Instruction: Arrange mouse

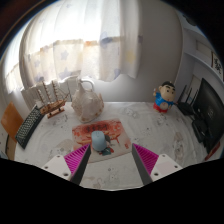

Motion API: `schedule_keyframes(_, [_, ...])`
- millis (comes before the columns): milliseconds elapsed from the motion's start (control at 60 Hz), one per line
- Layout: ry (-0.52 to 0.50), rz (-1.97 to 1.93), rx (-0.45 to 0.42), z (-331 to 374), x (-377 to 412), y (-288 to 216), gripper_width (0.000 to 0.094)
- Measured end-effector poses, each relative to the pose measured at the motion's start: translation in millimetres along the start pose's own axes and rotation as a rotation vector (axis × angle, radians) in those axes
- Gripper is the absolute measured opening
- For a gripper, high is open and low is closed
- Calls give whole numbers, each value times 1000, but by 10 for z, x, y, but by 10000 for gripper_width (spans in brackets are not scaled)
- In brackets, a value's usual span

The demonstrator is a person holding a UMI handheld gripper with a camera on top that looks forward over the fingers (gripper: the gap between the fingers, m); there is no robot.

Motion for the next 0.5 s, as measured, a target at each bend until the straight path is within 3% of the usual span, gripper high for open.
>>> schedule_keyframes(183, [22,-33,31,620,-313,124,849])
schedule_keyframes(500, [2,3,40,643,-743,120,849])
Point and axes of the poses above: the point between the fingertips, and its own axes, seen from behind it with the camera up: x to the left, y down, z backward, against the way the camera looks, the point moved 1 cm from there along z, backward, against the way the camera looks, and after that the axes turned 8 degrees about -z, right-handed, at the moved point
